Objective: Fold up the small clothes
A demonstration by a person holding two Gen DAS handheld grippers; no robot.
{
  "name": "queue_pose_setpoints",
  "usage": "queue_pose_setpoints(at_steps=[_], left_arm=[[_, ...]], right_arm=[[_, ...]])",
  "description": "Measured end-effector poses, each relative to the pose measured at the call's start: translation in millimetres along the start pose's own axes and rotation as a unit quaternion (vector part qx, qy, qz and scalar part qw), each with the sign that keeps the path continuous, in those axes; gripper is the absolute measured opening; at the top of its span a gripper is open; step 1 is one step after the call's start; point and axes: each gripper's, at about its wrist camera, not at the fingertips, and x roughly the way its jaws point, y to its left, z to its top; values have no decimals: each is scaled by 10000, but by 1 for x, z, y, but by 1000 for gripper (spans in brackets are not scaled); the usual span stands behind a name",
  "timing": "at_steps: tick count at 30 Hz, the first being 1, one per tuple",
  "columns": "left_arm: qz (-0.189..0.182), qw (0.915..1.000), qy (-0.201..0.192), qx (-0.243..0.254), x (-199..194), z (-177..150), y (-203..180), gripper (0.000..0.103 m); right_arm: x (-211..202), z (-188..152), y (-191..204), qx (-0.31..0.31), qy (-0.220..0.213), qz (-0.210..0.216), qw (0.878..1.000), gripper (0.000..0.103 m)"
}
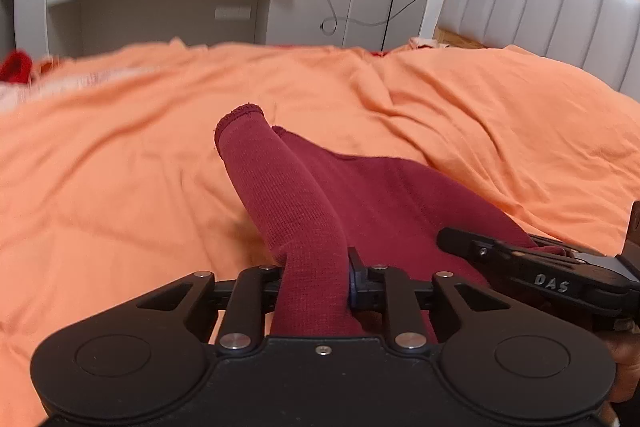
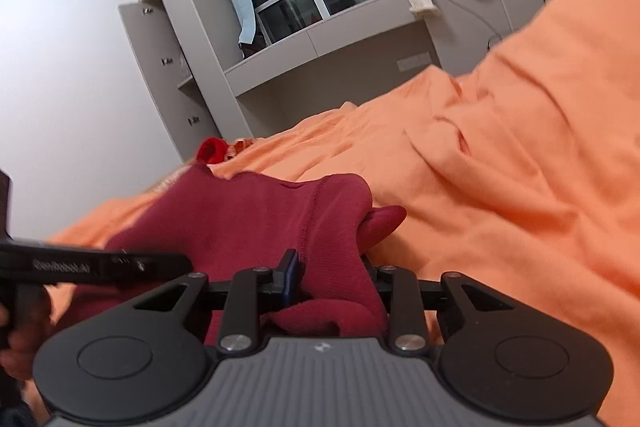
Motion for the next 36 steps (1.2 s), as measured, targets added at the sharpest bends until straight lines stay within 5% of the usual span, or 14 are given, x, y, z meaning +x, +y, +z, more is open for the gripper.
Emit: queue_pose_setpoints(at_steps=[5,12,16,20,23,31,33,36], left_arm=[[160,9992,-276,223,-13,16,-4,20],[518,9964,-643,212,-40,43,12,20],[770,9958,-486,-73,-33,47,39,21],[1004,9937,-21,-500,4,29,73,25],[992,9919,73,-788,21,10,91,32],[1170,9883,-97,-972,12,1,99,65],[1242,9873,-128,-984,5,1,97,87],[1330,9858,-226,-1001,-3,1,90,91]], right_arm=[[1,15,29,-506,-174,-314,9981,24],[15,42,51,-44,-702,-23,9975,21],[38,46,64,-94,-637,-101,9979,27],[60,33,67,-521,-306,-639,9961,31],[68,30,52,-182,99,-848,9962,33],[60,25,21,543,188,-830,9949,66],[56,24,21,580,166,-823,9948,76],[55,29,20,579,107,-806,9950,87]])
